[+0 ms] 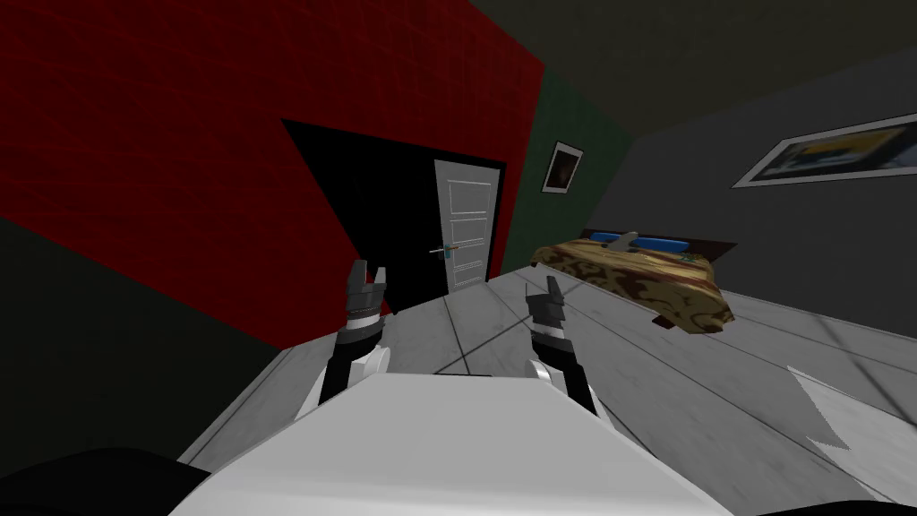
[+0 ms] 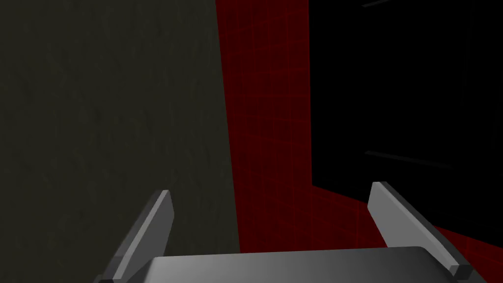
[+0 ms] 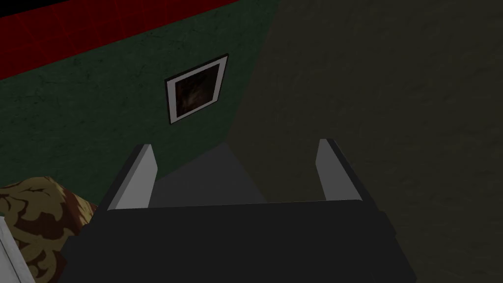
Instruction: Pull the door open
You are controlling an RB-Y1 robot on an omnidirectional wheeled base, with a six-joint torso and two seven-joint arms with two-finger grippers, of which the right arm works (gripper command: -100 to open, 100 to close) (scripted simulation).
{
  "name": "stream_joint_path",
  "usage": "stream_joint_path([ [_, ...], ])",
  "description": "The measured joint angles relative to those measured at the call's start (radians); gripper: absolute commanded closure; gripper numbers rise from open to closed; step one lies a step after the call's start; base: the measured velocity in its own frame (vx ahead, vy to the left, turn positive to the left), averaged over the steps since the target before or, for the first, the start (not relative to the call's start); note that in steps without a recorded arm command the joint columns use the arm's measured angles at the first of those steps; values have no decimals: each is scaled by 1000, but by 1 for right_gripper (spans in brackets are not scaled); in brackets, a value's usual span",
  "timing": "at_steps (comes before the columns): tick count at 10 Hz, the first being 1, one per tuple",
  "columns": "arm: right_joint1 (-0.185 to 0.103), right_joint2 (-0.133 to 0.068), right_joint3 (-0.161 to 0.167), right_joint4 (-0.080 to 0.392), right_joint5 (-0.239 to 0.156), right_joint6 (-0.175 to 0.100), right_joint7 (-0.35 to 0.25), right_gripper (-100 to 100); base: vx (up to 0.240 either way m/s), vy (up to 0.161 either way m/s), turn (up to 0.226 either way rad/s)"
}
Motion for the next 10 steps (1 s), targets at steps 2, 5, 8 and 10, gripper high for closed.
stream_joint_path([
  [2, -27, -15, -9, 41, 11, 0, -8, -100, 120, -10, 80],
  [5, -71, -35, -20, 115, 34, -3, -22, -100, 126, 9, 68],
  [8, -112, -51, -31, 173, 55, 2, -35, -100, 99, 7, 63],
  [10, -140, -61, -40, 215, 68, 5, -45, -100, 99, 23, 60],
])
